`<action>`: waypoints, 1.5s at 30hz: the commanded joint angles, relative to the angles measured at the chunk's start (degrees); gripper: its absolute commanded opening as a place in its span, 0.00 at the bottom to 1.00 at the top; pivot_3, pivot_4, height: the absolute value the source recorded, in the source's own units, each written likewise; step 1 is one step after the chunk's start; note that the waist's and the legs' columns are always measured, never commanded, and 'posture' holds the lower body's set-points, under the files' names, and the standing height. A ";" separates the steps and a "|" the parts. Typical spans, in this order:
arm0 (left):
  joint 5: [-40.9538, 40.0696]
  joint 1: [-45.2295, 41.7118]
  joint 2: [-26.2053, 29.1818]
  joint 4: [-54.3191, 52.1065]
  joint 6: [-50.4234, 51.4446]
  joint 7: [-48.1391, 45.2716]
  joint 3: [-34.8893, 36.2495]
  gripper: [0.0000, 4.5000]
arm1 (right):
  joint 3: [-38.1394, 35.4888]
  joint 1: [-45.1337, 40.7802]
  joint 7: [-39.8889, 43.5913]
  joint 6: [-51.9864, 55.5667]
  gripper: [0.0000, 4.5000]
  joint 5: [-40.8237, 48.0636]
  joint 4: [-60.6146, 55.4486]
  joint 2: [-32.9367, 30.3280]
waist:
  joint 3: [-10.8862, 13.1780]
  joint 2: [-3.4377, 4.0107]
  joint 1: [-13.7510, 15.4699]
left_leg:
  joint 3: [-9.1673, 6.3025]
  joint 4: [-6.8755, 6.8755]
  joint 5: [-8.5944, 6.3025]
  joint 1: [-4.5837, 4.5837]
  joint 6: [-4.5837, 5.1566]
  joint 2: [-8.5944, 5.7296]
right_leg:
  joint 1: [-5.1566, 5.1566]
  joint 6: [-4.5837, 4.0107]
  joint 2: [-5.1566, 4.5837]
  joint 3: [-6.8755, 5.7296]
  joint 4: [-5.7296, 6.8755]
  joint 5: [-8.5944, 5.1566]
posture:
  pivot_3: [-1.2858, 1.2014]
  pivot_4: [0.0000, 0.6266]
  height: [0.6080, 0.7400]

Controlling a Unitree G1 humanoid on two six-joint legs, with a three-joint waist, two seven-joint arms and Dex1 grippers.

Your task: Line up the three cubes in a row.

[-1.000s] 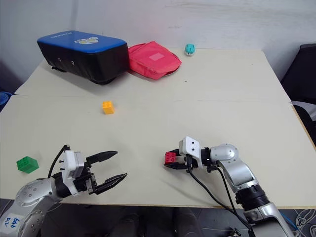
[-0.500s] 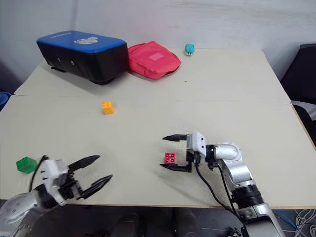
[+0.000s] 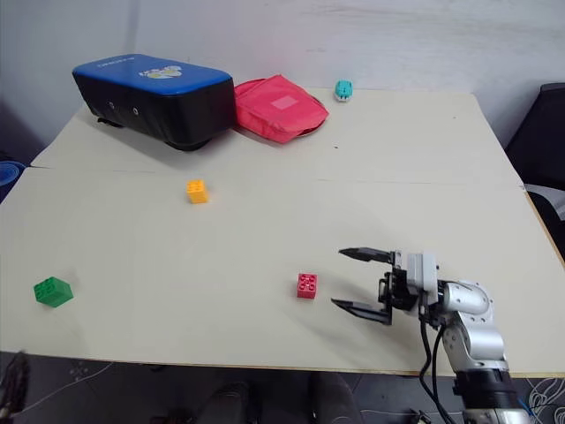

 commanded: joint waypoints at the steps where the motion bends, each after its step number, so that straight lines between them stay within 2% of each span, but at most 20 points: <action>1: -3.68 -2.28 2.45 -5.90 1.82 6.23 0.53 1.00 | 0.78 -0.80 1.68 -1.57 1.00 0.56 -3.96 0.04 | 0.03 -0.06 0.21 | -0.01 0.04 0.00 0.01 0.00 0.01 | 0.00 0.00 0.01 0.00 0.04 0.00 | 0.52 0.24 1.00; 6: -3.40 -12.63 9.39 -7.95 10.12 20.91 -1.40 1.00 | 1.99 -1.85 1.55 -1.33 1.00 0.29 -3.68 0.43 | 0.01 0.03 1.08 | -0.06 0.13 0.04 0.06 -0.01 0.01 | 0.07 0.03 0.02 -0.01 0.14 0.04 | 0.52 0.24 1.00; 10: -2.17 -21.26 14.89 -4.74 18.39 29.13 -4.28 1.00 | 2.60 -2.76 1.68 -1.45 1.00 0.11 -3.16 0.72 | -0.01 0.02 1.07 | -0.03 0.13 0.02 -0.02 -0.05 0.01 | 0.03 0.04 0.00 -0.01 0.08 0.04 | 0.52 0.24 1.00; 15: 1.72 -25.77 16.77 -2.15 21.86 30.12 -9.43 1.00 | 2.74 -2.98 0.50 -1.49 1.00 -0.06 -3.90 1.44 | -0.01 -0.01 0.73 | 0.04 0.20 0.06 0.00 -0.11 0.04 | 0.02 0.05 0.00 0.01 0.11 0.05 | 0.52 0.24 1.00; 21: 6.46 -29.77 17.55 1.17 23.15 30.91 -12.12 1.00 | 2.88 -0.46 -0.71 -1.05 1.00 -0.19 -6.56 1.41 | -0.01 -0.01 1.09 | 0.00 0.22 0.09 0.02 -0.16 0.04 | 0.01 0.05 0.01 -0.04 0.20 0.04 | 0.52 0.24 1.00; 24: 8.44 -30.66 17.82 2.06 23.48 30.75 -12.91 0.88 | 2.70 -0.14 -1.28 -0.98 1.00 -0.37 -6.74 1.28 | -0.02 -0.01 1.04 | 0.00 0.22 0.14 0.02 -0.25 0.04 | 0.01 0.05 0.00 -0.03 0.20 0.04 | 0.52 0.24 1.00; 31: 10.68 -30.32 16.65 2.02 23.28 29.91 -13.15 0.39 | 2.26 -0.07 -1.75 -1.64 1.00 -0.78 -6.33 1.13 | -0.02 -0.01 1.09 | 0.00 0.21 0.16 0.02 -0.28 0.04 | 0.00 0.05 0.00 -0.03 0.20 0.04 | 0.52 0.24 1.00; 32: 9.85 -30.33 16.31 1.85 22.19 28.61 -12.73 0.34 | 2.11 -0.08 -1.81 -1.75 1.00 -0.82 -6.19 1.07 | -0.02 -0.01 1.10 | 0.00 0.21 0.16 0.02 -0.28 0.04 | 0.00 0.05 -0.01 -0.03 0.20 0.04 | 0.52 0.24 1.00; 35: 6.52 -30.66 17.12 0.45 18.04 20.66 -12.25 0.34 | 1.42 0.14 -2.06 -2.02 1.00 -0.88 -5.93 0.71 | -0.02 -0.01 1.10 | 0.00 0.21 0.16 0.01 -0.29 0.04 | 0.00 0.05 -0.01 -0.04 0.20 0.05 | 0.52 0.24 1.00; 37: 1.98 -31.18 20.11 -1.83 17.70 11.65 -13.12 0.34 | 0.45 0.55 -2.32 -2.20 1.00 -0.89 -5.88 0.12 | -0.02 -0.01 1.13 | 0.00 0.22 0.18 0.01 -0.33 0.04 | 0.00 0.05 -0.01 -0.04 0.20 0.04 | 0.52 0.24 1.00; 40: -2.97 -31.86 29.06 -5.97 20.55 -4.98 -18.44 0.34 | -1.31 1.59 -2.20 -2.71 1.00 -0.91 -5.49 -1.55 | -0.01 -0.02 1.32 | -0.05 0.23 0.24 -0.04 -0.44 0.03 | -0.02 0.04 -0.02 -0.11 0.19 0.04 | 0.52 0.24 1.00; 45: 4.77 -33.40 44.44 -3.72 18.64 -29.57 -34.80 0.34 | -4.86 4.96 -1.39 -5.11 1.00 -1.59 -3.54 -4.54 | -0.09 0.42 1.05 | 0.04 0.14 0.23 0.02 -0.44 -0.05 | 0.05 0.03 -0.10 -0.02 0.09 0.04 | 0.52 0.24 1.00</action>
